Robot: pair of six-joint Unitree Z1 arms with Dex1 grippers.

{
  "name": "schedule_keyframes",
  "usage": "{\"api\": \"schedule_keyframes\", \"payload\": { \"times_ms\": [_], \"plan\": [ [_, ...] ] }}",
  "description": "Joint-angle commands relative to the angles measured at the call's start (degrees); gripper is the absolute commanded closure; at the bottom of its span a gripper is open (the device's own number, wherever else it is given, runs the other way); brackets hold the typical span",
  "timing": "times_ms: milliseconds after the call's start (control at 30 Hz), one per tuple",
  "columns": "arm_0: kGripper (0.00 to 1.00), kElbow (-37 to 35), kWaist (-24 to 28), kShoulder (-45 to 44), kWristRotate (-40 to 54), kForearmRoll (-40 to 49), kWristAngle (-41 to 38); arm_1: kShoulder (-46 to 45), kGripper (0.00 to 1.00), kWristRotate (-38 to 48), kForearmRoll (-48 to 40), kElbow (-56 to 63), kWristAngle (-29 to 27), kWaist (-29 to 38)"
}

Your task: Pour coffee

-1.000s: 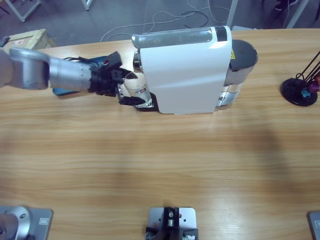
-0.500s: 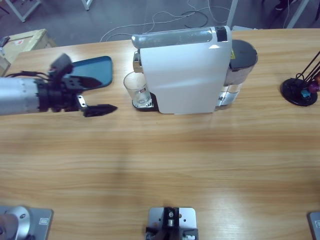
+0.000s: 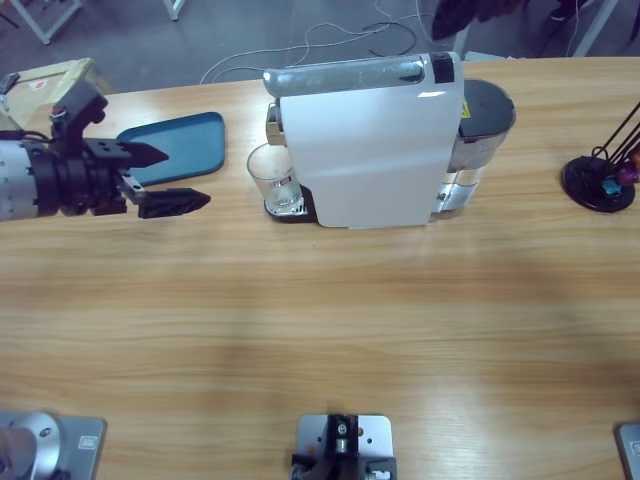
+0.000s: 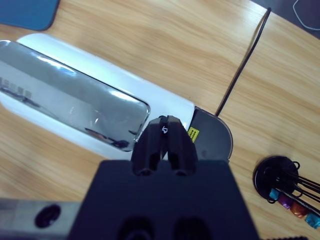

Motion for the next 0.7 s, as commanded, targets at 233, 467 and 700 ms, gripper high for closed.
{"api": "schedule_keyframes", "payload": {
  "times_ms": [233,467,700],
  "plan": [
    [0.018,0.4,-0.6,0.5,-0.6,1.0,0.8,2.9,1.000,0.9,1.6,-0.1,-1.1,-0.8],
    [0.018,0.7,-0.6,0.9,-0.6,1.0,0.7,1.0,1.000,1.0,2.7,0.0,-1.4,-0.5],
    [0.018,1.2,-0.6,1.2,-0.6,1.0,0.7,1.0,1.000,1.0,2.9,0.7,-1.0,0.3]
  ]
}}
